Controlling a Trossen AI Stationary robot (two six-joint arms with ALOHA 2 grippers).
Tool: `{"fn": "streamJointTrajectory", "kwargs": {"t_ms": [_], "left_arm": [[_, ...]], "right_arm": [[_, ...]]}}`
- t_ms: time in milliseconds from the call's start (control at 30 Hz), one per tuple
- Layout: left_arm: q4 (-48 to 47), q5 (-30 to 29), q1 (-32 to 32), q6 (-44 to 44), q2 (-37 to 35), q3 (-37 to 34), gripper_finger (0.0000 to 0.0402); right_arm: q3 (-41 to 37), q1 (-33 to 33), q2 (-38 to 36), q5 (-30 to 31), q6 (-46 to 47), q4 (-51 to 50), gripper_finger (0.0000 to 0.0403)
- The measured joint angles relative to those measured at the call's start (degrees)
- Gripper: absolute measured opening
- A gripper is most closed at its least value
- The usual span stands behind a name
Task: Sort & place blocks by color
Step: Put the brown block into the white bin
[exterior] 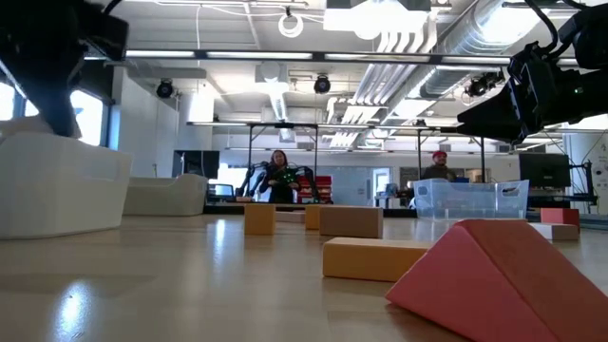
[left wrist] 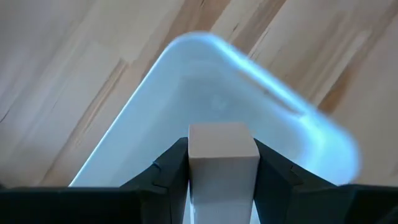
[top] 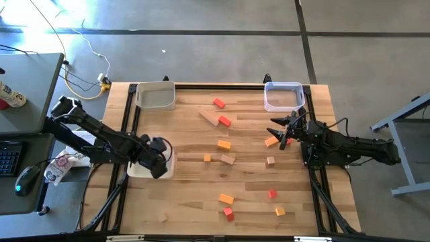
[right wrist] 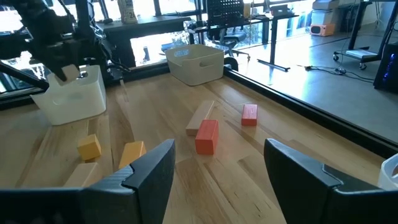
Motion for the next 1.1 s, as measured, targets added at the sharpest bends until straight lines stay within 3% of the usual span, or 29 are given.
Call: {"fn": "streamJointTrajectory", "kwargs": {"t_ms": [633,833,1100], "left_arm": [[0.3,11.2,8.2,21.7,0.0,-2.3,0.0118],[0.3,14.1,10.7,20.7,0.0,-2.3,0.0118],[0.3,14.2,11.5,10.9,0.0,-2.3,0.0118]], "right_arm": [[0.0,0.0,0.0,0.0,0.0,0.0,0.0233],[0.0,0.0,0.0,0.0,0.0,0.0,0.0233],[0.0,0.0,0.0,0.0,0.0,0.0,0.0233]]}}
